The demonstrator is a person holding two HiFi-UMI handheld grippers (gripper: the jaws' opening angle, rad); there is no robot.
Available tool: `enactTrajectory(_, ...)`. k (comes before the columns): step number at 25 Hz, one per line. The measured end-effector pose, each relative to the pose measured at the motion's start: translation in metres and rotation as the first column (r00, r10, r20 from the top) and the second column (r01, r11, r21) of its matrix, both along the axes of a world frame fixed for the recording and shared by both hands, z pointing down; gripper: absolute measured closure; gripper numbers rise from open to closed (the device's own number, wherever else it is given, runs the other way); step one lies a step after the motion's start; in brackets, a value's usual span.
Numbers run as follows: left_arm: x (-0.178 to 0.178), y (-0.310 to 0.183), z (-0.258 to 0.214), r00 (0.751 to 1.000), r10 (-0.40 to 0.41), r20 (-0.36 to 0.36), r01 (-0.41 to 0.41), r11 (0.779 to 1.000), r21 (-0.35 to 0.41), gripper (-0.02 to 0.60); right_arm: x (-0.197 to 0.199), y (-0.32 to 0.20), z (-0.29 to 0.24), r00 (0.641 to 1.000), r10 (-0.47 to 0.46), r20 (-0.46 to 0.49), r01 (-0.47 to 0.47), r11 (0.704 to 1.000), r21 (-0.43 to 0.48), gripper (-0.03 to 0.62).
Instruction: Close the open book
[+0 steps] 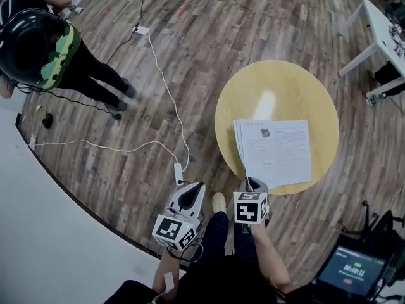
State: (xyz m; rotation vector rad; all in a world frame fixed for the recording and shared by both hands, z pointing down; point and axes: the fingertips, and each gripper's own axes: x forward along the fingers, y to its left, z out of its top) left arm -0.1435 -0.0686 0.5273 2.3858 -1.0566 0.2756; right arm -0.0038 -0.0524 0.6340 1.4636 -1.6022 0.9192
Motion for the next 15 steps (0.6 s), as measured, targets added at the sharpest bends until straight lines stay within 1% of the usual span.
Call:
enactTrajectory(5, 0.021, -0.003, -0.023, 1.000, 0.023, -0.001, -0.023, 0.999, 0.046, 0.583, 0.022, -0.002, -0.026, 1.000, 0.008, -0.004, -0.008, 0.999, 0.044, 0.565)
enactTrajectory(10, 0.044, -0.009, -0.040, 0.998, 0.057, 0.003, -0.057, 0.995, 0.088, 0.583, 0.050, -0.006, -0.046, 0.999, 0.037, -0.006, -0.036, 0.996, 0.081, 0.565)
enactTrajectory(15, 0.069, -0.012, -0.053, 0.997, 0.077, 0.000, -0.076, 0.989, 0.126, 0.584, 0.083, -0.006, -0.060, 0.998, 0.053, 0.020, -0.055, 0.991, 0.125, 0.565)
